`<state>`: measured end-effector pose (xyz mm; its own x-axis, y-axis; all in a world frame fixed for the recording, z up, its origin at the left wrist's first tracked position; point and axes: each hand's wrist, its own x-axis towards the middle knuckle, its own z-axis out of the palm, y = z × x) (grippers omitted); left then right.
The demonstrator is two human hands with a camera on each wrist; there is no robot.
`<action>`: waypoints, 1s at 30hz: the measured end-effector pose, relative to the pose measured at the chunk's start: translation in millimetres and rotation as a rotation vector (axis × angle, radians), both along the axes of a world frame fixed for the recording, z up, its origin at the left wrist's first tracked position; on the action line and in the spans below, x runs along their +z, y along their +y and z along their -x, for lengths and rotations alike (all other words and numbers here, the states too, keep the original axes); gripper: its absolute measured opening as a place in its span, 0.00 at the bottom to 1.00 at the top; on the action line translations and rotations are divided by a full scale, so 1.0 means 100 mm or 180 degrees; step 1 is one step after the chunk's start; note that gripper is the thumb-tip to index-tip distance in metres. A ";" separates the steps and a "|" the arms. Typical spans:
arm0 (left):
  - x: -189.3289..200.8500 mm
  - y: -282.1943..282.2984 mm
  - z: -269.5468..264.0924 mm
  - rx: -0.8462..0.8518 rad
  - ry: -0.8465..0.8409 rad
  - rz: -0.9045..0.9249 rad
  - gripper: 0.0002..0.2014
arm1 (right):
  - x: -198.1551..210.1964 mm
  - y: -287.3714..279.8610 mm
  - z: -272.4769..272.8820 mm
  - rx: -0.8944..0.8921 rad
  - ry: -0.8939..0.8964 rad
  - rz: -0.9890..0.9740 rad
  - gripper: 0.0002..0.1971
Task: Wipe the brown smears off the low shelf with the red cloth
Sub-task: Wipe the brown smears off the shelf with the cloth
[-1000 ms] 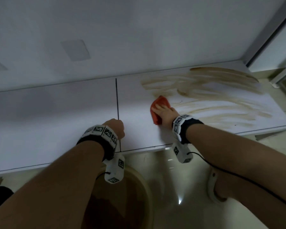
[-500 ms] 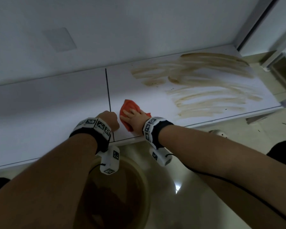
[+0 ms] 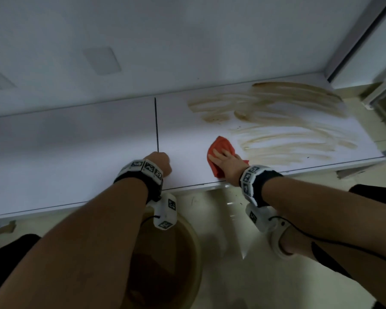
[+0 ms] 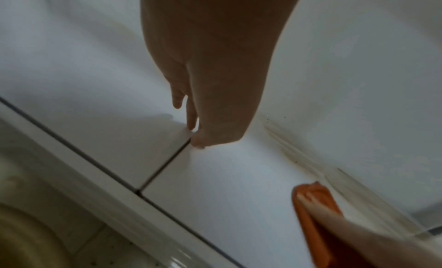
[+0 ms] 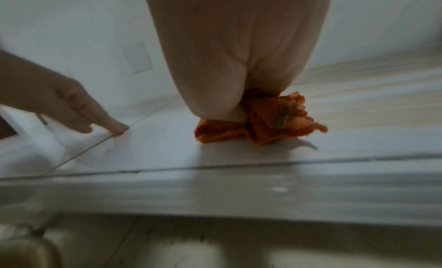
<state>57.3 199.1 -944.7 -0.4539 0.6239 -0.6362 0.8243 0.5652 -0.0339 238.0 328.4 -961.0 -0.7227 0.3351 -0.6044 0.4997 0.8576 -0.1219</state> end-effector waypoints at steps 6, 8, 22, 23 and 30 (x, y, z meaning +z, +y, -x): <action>-0.01 0.03 -0.18 -0.0267 0.0013 -0.0264 0.19 | -0.08 -0.31 0.23 0.0756 -0.0046 -0.0046 0.43; -0.04 0.01 -0.21 -0.0331 -0.0010 -0.0288 0.19 | -0.08 -0.35 0.29 0.0808 -0.0007 -0.0030 0.43; 0.15 0.21 -0.43 -0.0336 -0.0312 -0.0424 0.25 | 0.08 0.15 -0.31 0.0162 -0.0139 0.0079 0.42; 0.14 0.19 -0.45 -0.0329 -0.0304 -0.0420 0.25 | 0.08 0.07 -0.31 0.0249 -0.0129 0.0129 0.42; 0.02 0.06 -0.55 -0.0545 -0.0243 -0.0273 0.28 | -0.04 -0.32 -0.03 0.0526 0.0190 0.0226 0.38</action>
